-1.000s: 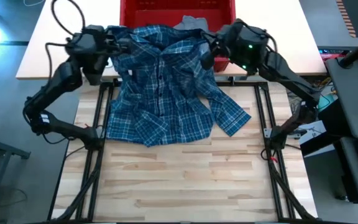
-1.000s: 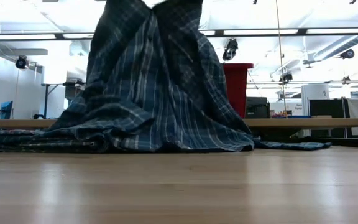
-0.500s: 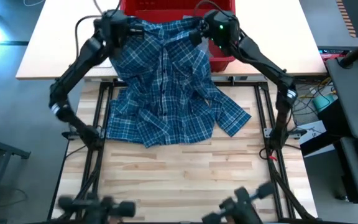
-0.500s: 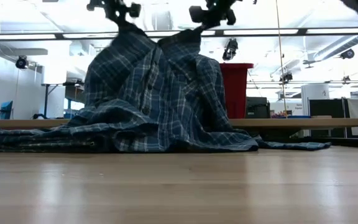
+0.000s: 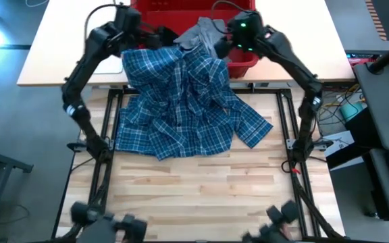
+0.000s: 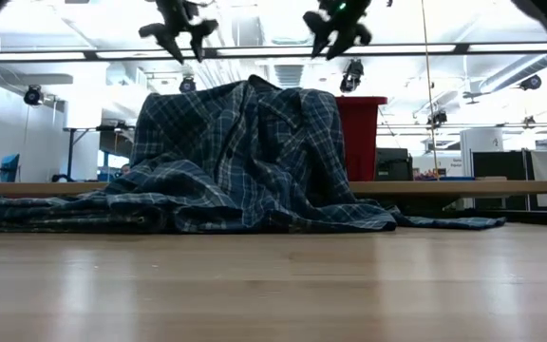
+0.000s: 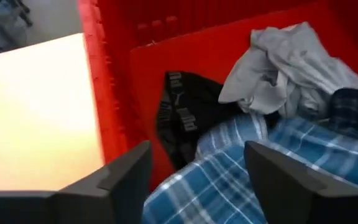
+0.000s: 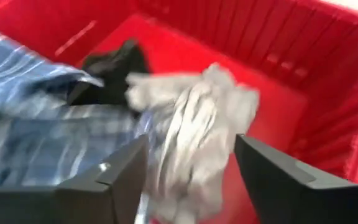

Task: Fold Laundry from Bin
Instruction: Fold the blue patterned long sleeve shirt

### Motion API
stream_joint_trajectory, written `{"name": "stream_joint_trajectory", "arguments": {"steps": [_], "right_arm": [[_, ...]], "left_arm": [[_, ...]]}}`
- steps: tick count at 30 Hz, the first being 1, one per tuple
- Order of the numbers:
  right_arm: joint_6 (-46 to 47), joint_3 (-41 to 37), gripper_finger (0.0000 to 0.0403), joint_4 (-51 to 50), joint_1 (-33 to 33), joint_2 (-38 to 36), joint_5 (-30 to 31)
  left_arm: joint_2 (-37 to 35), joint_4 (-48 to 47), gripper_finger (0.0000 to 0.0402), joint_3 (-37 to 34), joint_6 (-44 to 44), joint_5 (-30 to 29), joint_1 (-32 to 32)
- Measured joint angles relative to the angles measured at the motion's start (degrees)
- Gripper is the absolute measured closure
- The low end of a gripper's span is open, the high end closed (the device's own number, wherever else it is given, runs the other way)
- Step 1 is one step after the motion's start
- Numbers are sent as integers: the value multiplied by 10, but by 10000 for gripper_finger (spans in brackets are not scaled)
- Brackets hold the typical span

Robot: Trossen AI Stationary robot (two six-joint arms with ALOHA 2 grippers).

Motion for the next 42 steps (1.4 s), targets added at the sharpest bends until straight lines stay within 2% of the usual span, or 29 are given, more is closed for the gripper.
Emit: {"name": "stream_joint_trajectory", "arguments": {"steps": [4, 7, 11, 16, 21, 25, 27, 29, 31, 33, 35, 38, 40, 42], "right_arm": [[6, -35, 132, -82, 13, -49, -85], [4, -112, 126, -106, 42, -97, -94], [7, -260, 130, -78, 111, -175, -95], [77, -471, 146, 12, 205, -251, -92], [169, -657, 161, 143, 259, -268, -86], [214, -763, 171, 256, 279, -244, -59], [228, -801, 175, 318, 281, -225, -45], [229, -827, 179, 363, 281, -199, -43], [229, -841, 181, 397, 281, -169, -40], [229, -846, 183, 415, 281, -132, -35], [230, -843, 183, 414, 285, -94, -44], [249, -828, 184, 367, 296, -64, -70], [260, -819, 184, 301, 310, -61, -71], [264, -818, 184, 194, 327, -81, -77]], "left_arm": [[-65, -50, 136, -34, -15, 12, -21], [-122, -73, 135, -96, -20, 50, -70], [-192, -60, 142, -236, -56, 75, -177], [-241, 29, 150, -433, -185, 81, -332], [-228, 100, 151, -574, -344, 59, -428], [-198, 107, 151, -641, -422, 24, -448], [-184, 156, 151, -664, -415, -3, -447], [-164, 249, 151, -684, -363, -12, -441], [-137, 330, 152, -699, -305, 9, -430], [-103, 350, 154, -697, -287, 48, -414], [-72, 299, 158, -685, -286, 75, -401], [-40, 157, 168, -650, -278, 93, -399], [-31, 53, 174, -626, -260, 94, -404], [-28, -40, 181, -609, -251, 94, -414]]}}
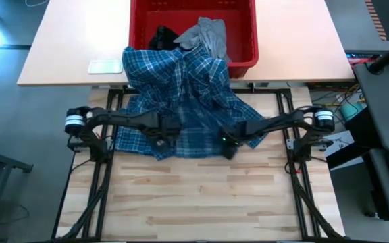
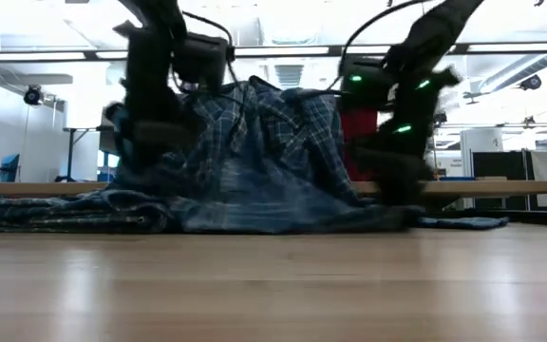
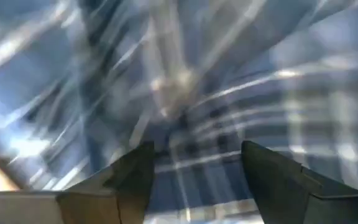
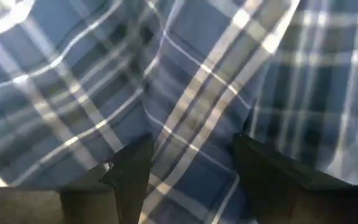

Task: Fold Laundry from Bin
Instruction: Fold the blue patterned long sleeve shirt

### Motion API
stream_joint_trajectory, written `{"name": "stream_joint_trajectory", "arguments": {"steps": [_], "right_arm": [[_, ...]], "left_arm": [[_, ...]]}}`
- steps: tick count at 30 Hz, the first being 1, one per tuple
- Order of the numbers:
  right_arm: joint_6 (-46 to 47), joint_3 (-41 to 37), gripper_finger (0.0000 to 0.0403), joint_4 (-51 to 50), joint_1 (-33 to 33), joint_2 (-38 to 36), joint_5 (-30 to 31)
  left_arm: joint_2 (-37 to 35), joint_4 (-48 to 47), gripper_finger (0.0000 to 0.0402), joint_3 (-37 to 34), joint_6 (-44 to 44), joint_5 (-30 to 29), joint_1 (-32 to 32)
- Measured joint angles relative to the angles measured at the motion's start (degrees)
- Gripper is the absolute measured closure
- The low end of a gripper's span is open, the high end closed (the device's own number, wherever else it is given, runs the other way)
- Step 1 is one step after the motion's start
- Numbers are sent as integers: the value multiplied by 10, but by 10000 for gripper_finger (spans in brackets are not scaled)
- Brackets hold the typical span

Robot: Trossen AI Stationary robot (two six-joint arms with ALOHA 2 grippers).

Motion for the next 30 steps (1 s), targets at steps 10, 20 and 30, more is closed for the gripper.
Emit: {"name": "stream_joint_trajectory", "arguments": {"steps": [10, 20, 30], "right_arm": [[128, -84, 184, -319, 72, -227, -7], [145, -107, 184, 0, 58, -356, 82], [112, -123, 184, 135, -70, -167, 112]], "left_arm": [[-119, -170, 209, -21, -59, 4, -52], [-233, 63, 211, -49, -116, -7, -88], [-56, 329, 211, -99, -167, 22, -64]]}}
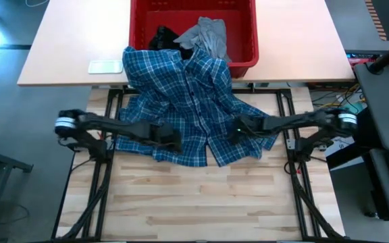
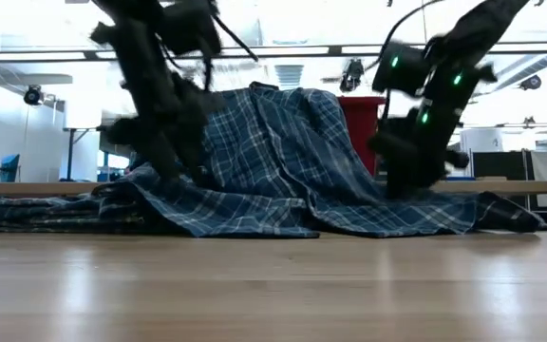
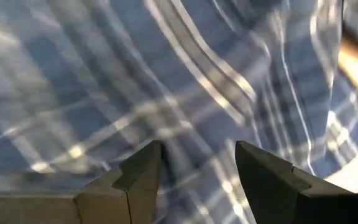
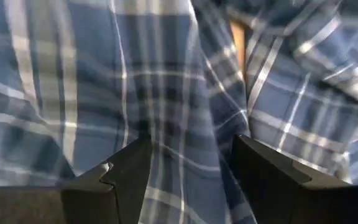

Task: Fold Laundry from Bin
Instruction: Fold the blue patterned long sleeve shirt

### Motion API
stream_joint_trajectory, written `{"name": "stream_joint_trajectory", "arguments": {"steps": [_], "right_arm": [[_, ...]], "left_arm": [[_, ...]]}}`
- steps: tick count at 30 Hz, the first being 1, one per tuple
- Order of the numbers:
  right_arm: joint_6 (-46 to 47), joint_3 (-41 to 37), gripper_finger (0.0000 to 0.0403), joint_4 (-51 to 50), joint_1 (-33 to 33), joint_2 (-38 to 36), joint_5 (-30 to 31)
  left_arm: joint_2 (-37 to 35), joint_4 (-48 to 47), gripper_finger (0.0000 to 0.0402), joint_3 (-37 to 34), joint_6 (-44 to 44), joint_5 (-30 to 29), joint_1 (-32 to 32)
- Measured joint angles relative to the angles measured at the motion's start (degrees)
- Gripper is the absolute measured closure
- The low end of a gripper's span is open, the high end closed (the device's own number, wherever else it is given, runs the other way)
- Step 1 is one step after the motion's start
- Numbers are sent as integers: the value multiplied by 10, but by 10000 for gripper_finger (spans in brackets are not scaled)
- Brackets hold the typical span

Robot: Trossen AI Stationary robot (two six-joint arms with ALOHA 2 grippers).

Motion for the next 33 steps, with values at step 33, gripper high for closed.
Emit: {"name": "stream_joint_trajectory", "arguments": {"steps": [33], "right_arm": [[214, 36, 184, -292, 308, -277, -7]], "left_arm": [[40, -304, 211, 273, 18, -58, 15]]}}
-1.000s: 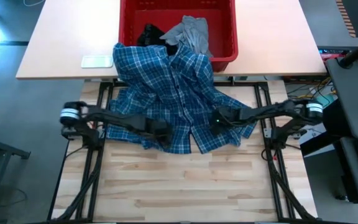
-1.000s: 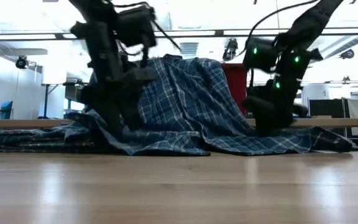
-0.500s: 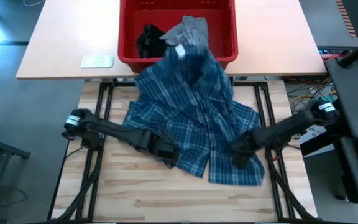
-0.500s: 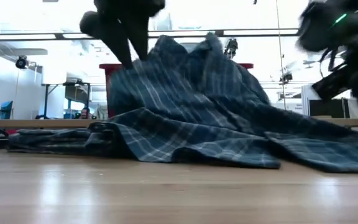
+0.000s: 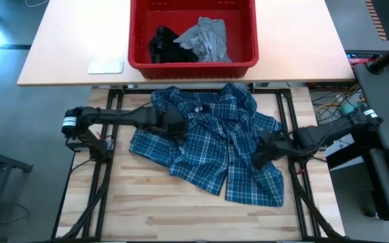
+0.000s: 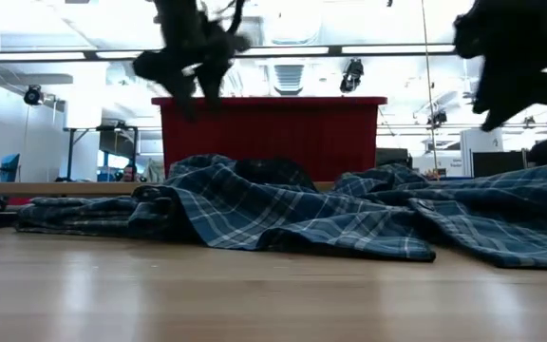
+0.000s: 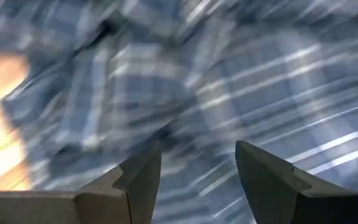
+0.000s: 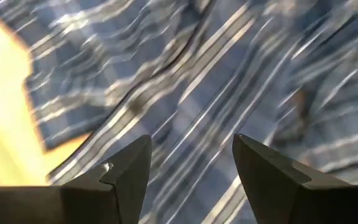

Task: Fold Laundry from Bin
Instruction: Fold the blue patterned long sleeve shirt

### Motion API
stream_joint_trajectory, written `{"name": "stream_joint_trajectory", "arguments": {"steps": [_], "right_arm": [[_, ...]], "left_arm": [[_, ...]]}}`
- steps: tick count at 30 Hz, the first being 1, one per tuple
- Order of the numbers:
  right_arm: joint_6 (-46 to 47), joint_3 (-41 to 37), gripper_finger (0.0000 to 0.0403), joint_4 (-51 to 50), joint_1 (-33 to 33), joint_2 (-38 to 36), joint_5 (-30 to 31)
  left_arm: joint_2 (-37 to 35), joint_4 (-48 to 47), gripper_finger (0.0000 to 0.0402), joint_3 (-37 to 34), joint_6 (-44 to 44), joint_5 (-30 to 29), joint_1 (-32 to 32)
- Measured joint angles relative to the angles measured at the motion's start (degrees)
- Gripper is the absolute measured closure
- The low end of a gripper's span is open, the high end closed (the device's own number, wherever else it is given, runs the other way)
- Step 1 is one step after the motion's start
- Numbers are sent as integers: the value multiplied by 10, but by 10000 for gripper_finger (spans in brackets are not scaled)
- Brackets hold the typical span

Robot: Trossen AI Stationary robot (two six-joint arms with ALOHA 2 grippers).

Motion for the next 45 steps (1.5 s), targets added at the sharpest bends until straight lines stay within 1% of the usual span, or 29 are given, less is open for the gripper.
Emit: {"name": "stream_joint_trajectory", "arguments": {"steps": [3, 4, 5, 6, 8, 10, 12, 14, 15, 18, 20, 21, 24, 28, 31, 33, 35, 37, 38, 39, 41, 43, 45], "right_arm": [[-68, 0, 184, 14, -41, 3, 10], [-91, -2, 184, 29, -50, 8, 12], [-111, -3, 184, 47, -59, 14, 14], [-129, -6, 184, 71, -67, 22, 13], [-159, -15, 184, 125, -85, 44, 3], [-186, -27, 184, 185, -104, 77, -8], [-201, -41, 184, 244, -125, 118, -5], [-212, -50, 184, 288, -147, 163, -2], [-209, -52, 184, 290, -156, 187, -12], [-156, -57, 184, 247, -171, 252, -78], [-123, -66, 184, 226, -155, 277, -106], [-105, -71, 184, 215, -142, 283, -111], [-30, -84, 184, 167, -84, 281, -144], [78, -98, 184, 99, 7, 234, -214], [139, -86, 184, 75, 46, 179, -247], [157, -53, 184, 89, 56, 133, -224], [148, -18, 184, 99, 55, 99, -155], [96, 12, 184, 95, 44, 77, -74], [59, 25, 184, 99, 34, 70, -37], [14, 34, 184, 99, 22, 64, -7], [-98, 43, 184, 97, -11, 63, 41], [-219, 44, 184, 112, -48, 77, 65], [-327, 38, 184, 147, -90, 105, 63]], "left_arm": [[-2, -111, 211, -25, -17, 34, 7], [-5, -131, 211, -44, -24, 48, 6], [-9, -129, 211, -69, -30, 63, 6], [-15, -106, 211, -96, -31, 83, 6], [-27, -14, 211, -159, -31, 124, 12], [-31, 73, 211, -218, -46, 145, 20], [-29, 124, 211, -265, -68, 137, 30], [-23, 161, 211, -300, -79, 108, 41], [-20, 166, 211, -314, -80, 97, 46], [-18, 165, 211, -352, -69, 90, 64], [-28, 158, 211, -377, -67, 93, 80], [-32, 149, 211, -389, -67, 94, 89], [-53, 129, 212, -419, -71, 94, 118], [-90, 129, 213, -433, -32, 70, 156], [-118, 107, 213, -433, 1, 51, 188], [-141, 84, 213, -429, 23, 49, 208], [-160, 53, 213, -422, 44, 31, 222], [-183, 5, 213, -409, 52, -11, 241], [-195, -13, 213, -402, 54, -27, 254], [-205, -18, 213, -394, 57, -31, 268], [-230, -12, 213, -377, 67, -19, 284], [-252, -2, 213, -357, 64, -1, 281], [-271, 11, 213, -337, 50, 16, 264]]}}
